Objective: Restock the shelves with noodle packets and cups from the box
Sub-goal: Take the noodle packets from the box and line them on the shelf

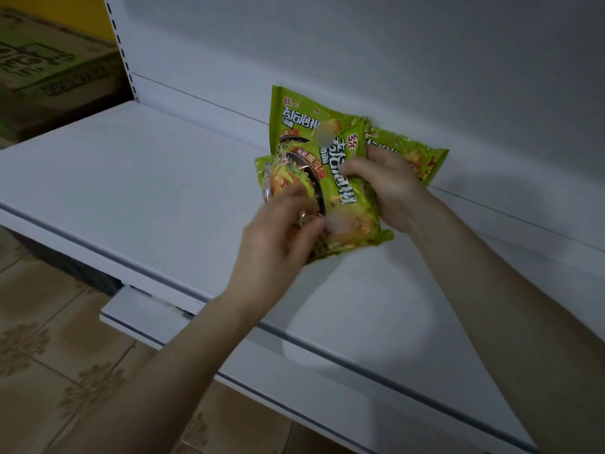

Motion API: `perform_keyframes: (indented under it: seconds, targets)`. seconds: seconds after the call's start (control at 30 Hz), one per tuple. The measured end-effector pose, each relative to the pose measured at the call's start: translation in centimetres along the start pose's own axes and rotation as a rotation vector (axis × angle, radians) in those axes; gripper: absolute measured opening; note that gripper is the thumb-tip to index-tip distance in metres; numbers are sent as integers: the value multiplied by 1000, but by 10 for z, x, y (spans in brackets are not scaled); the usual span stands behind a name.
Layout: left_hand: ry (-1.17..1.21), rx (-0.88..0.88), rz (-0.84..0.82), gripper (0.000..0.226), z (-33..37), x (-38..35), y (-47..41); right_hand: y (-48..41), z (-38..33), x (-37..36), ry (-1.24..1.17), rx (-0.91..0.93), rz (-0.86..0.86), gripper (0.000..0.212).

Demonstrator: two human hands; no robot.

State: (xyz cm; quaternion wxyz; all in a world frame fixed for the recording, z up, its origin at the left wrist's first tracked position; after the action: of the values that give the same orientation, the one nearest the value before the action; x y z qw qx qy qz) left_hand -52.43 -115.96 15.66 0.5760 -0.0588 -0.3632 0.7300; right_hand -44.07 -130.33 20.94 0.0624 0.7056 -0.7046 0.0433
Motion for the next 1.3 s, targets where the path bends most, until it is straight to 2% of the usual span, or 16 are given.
perform_keyframes:
  seconds: [0.07, 0.17, 0.3, 0.37, 0.43, 0.53, 0.6, 0.63, 0.7, 0.77, 0.83, 0.93, 1.03, 1.13, 1.17, 1.3]
  targets:
    - [-164, 84, 77, 53, -14, 15, -11, 2, 2, 6, -10, 3, -171, 19]
    - [-239, 296, -66, 78, -26, 28, -21, 10, 6, 8, 40, -10, -398, 27]
    - [-170, 310, -304, 57, -30, 28, -21, 15, 11, 11, 50, -42, -488, 33]
    - [-125, 302, -330, 53, -29, 24, -19, 17, 11, 15, 99, -35, -491, 36]
    - [-98, 311, -238, 42, -30, 16, -16, 18, 10, 21, 235, 28, -329, 36]
    - [10, 416, -42, 25, -29, 1, -11, 19, 16, 40, 304, 202, 204, 39]
    - [99, 508, 14, 24, -27, -13, -8, 27, 27, 56, 251, 199, 440, 41]
    - [134, 534, 29, 22, -26, -21, -6, 32, 35, 61, 226, 133, 444, 37]
    - [194, 548, 36, 19, -21, -40, -3, 42, 57, 69, 163, -62, 291, 30]
    - [253, 555, 10, 21, -15, -59, 1, 50, 79, 76, 77, -183, 191, 37]
    - [287, 545, -25, 21, -7, -78, 5, 54, 93, 87, -27, -190, 219, 39]
    - [219, 481, -98, 26, 6, -101, 8, 56, 101, 112, -152, -145, 329, 28]
    - [-8, 375, -289, 52, 10, -121, 19, 55, 108, 140, -170, -91, 443, 15]
    - [-590, 138, -550, 67, -2, -137, 35, 47, 121, 169, -106, -42, 627, 6]
    - [-695, 88, -608, 68, -5, -140, 39, 44, 124, 178, -68, -24, 684, 5]
    - [-776, 13, -708, 59, -9, -146, 40, 26, 134, 208, 16, 36, 813, 9]
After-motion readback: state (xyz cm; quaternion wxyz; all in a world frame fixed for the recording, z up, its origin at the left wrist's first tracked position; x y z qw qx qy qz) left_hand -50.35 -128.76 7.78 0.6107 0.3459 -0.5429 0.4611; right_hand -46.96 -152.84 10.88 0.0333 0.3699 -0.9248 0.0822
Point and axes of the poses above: each hand's wrist, its own y-axis away from the middle knuckle, its own x-axis out of the back of the hand, z = x × y, the point moved 1 cm from there along -y, towards the middle knuckle, and after that the axes turned 4 degrees about z, right-handed, at the moved point
